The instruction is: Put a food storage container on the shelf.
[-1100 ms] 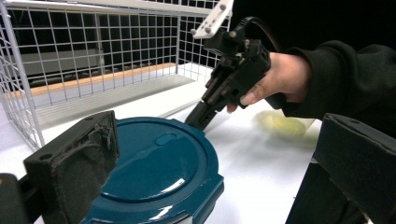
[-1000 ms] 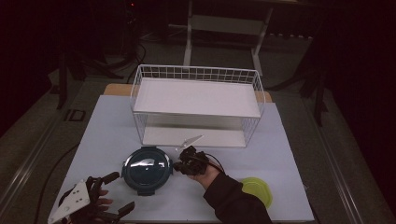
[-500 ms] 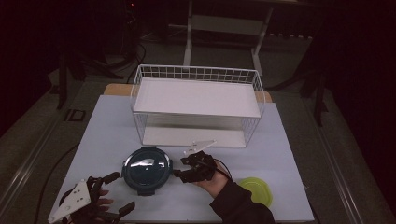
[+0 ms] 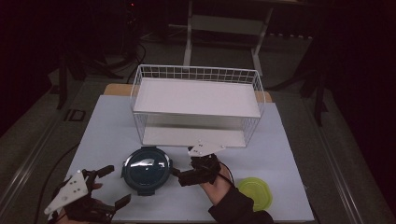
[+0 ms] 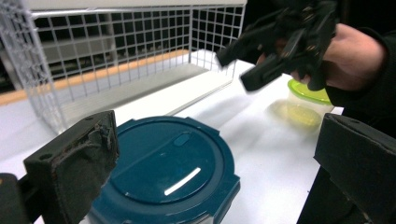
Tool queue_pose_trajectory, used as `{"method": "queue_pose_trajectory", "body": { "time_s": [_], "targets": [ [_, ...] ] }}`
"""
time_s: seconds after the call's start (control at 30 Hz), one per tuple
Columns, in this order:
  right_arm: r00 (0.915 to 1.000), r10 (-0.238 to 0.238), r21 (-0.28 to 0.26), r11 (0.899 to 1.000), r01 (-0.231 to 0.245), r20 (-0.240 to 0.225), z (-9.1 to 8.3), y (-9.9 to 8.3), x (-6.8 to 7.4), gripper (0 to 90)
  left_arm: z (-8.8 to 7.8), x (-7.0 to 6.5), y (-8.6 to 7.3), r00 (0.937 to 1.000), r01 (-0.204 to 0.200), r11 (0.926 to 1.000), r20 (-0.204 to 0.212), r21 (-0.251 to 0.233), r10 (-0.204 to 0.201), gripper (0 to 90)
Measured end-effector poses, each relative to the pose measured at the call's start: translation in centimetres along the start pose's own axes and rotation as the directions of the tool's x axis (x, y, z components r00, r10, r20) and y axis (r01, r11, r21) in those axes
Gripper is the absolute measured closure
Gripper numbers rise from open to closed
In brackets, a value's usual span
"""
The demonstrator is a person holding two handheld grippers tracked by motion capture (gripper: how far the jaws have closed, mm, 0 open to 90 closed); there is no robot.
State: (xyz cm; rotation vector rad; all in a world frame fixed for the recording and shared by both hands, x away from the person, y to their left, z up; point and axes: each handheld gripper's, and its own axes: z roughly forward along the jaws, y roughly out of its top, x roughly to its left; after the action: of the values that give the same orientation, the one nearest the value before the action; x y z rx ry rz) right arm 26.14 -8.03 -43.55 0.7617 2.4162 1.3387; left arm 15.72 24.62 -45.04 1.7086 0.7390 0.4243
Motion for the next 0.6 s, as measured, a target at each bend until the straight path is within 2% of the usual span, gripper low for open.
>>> {"method": "queue_pose_trajectory", "body": {
  "time_s": [0.1,0.17,0.23,0.3,0.37,0.43,0.47,0.5,0.57,0.6],
  "targets": [
    [0.9983,-0.015,-0.056,0.998,0.018,0.056,-0.3,0.4,0.2,13.2,-0.2,1.2,0.5,0.9977,0.067,0.9976,-0.012,0.020,-0.067,0.0],
    [0.9974,-0.015,-0.089,0.996,0.021,0.071,-0.3,0.5,0.3,13.3,-0.3,2.1,0.6,0.9926,0.120,0.9926,0.016,0.016,-0.121,0.0],
    [0.9961,-0.015,-0.104,0.994,0.024,0.087,-0.1,0.6,0.3,13.2,-0.2,3.0,0.6,0.9869,0.155,0.9879,0.045,-0.002,-0.155,0.0],
    [0.9954,-0.009,-0.115,0.993,0.020,0.095,0.0,0.5,0.3,14.2,-0.1,3.9,0.5,0.9765,0.205,0.9787,0.067,0.000,-0.205,0.0],
    [0.9973,0.002,-0.103,0.995,0.006,0.074,0.4,0.4,0.2,16.2,0.2,4.9,0.2,0.9657,0.253,0.9673,0.055,0.020,-0.254,0.0],
    [0.9986,0.037,-0.105,0.994,-0.032,0.038,0.7,0.1,0.2,18.9,0.6,5.8,-0.3,0.9527,0.302,0.9516,0.020,0.059,-0.303,0.0],
    [0.9986,0.050,-0.099,0.994,-0.048,0.016,0.9,-0.2,0.1,18.7,0.9,6.3,-0.6,0.9407,0.338,0.9376,0.005,0.083,-0.339,0.0],
    [0.9974,0.072,-0.087,0.994,-0.072,0.002,1.1,-0.4,0.0,18.8,1.1,6.8,-0.9,0.9265,0.376,0.9206,-0.016,0.107,-0.376,0.0],
    [0.9939,0.109,-0.045,0.993,-0.110,-0.017,1.6,-0.7,-0.2,18.2,1.5,7.5,-1.6,0.9070,0.420,0.8969,-0.033,0.138,-0.420,0.0],
    [0.9931,0.117,-0.035,0.992,-0.117,-0.011,1.8,-0.9,-0.3,18.1,1.8,7.8,-2.0,0.8991,0.436,0.8859,-0.039,0.157,-0.436,0.0]
  ]
}}
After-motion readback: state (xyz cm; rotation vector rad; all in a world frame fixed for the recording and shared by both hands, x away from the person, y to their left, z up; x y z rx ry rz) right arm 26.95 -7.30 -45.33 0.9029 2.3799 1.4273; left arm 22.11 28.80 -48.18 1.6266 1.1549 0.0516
